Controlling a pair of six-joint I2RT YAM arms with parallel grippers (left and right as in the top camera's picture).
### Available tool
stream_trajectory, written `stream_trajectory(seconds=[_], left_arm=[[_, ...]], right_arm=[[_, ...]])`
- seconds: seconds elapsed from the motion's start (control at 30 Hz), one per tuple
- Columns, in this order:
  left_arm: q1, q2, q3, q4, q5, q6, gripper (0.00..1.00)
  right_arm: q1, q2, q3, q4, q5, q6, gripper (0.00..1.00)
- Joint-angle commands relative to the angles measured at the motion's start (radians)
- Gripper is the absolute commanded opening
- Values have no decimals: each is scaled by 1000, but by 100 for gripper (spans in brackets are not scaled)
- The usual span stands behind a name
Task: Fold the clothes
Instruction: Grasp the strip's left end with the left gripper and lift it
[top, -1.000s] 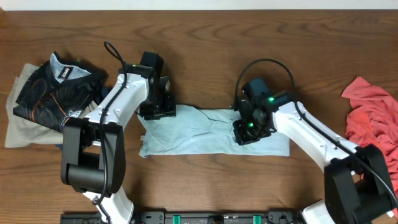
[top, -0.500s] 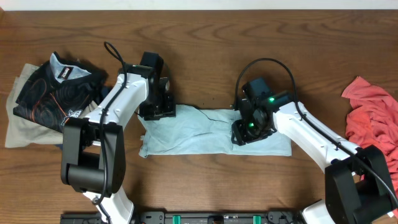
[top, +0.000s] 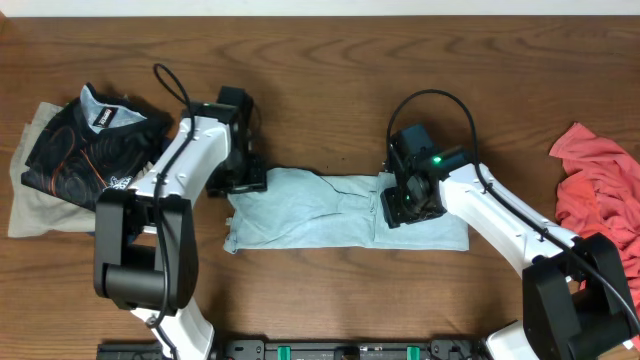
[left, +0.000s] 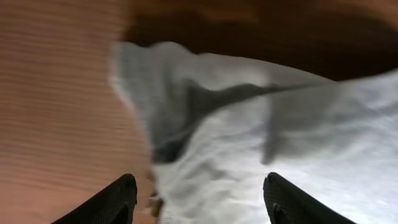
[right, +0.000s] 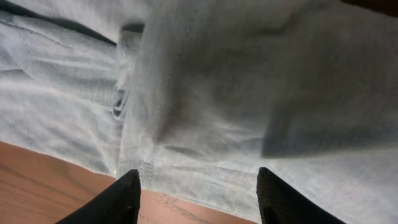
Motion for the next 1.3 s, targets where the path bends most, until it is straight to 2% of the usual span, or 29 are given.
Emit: stream_trajectory(seconds=[0.0, 0.27, 0.4, 0.57, 0.7, 0.8, 0.83, 1.03, 1.27], left_arm=[[21, -16, -11, -18, -46, -47, 68], [22, -13, -133, 61, -37, -78, 74], [22, -13, -214, 159, 56, -77, 73], [21, -13, -267, 255, 201, -76, 56], [21, -13, -268, 261, 209, -74, 35], [21, -13, -268, 266, 206, -70, 12], [24, -13, -266, 273, 201, -61, 8], [78, -13, -151, 200, 38, -59, 6], [162, -13, 141, 9, -41, -59, 6]], right_arm=[[3, -10, 6, 6, 19, 16, 60], [3, -10, 2, 1, 19, 16, 60], [3, -10, 2, 0, 19, 16, 60], [3, -10, 2, -2, 19, 23, 57], [-13, -13, 4, -2, 23, 24, 58], [-40, -24, 14, -10, 23, 23, 58], [-54, -32, 21, -20, 23, 23, 58], [-167, -115, 51, -71, 42, 5, 60], [-311, -173, 51, -118, 41, -15, 63]])
